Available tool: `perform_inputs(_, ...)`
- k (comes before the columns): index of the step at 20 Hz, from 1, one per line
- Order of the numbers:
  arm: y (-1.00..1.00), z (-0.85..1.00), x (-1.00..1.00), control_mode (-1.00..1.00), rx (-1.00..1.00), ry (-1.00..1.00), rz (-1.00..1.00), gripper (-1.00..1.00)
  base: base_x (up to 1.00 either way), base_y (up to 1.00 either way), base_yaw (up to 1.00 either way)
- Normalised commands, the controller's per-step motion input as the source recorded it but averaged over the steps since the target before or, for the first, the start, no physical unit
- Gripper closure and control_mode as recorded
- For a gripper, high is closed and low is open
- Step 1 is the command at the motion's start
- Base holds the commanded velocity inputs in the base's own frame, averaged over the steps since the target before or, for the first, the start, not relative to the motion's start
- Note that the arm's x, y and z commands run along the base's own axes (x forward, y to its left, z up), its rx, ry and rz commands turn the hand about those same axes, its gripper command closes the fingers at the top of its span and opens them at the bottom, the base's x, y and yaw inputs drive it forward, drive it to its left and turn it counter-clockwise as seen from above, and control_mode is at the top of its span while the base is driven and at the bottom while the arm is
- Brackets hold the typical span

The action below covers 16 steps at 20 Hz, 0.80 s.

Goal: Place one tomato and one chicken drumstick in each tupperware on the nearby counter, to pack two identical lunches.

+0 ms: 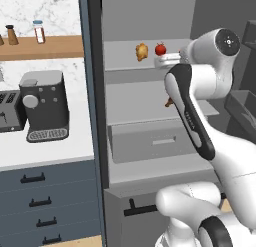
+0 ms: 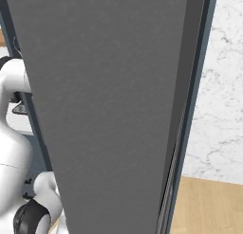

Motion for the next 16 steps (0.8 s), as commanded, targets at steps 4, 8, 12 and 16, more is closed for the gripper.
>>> perform_inputs(4, 0.21, 0.00, 0.17, -1.00, 0.06, 0.03, -0.02, -1.00, 0.00, 0.00, 0.00)
perform_inputs(8, 0.13, -0.01, 0.49, -1.00, 0.04, 0.25, -0.02, -1.00, 0.00, 0.00, 0.00)
perform_inputs(12, 0.00, -0.12, 0.82, -1.00, 0.05, 0.12, 0.00, -1.00, 0.00, 0.00, 0.00)
perform_inputs(16, 0.00, -0.01, 0.80, -1.00, 0.00, 0.00, 0.00, -1.00, 0.00, 0.00, 0.00)
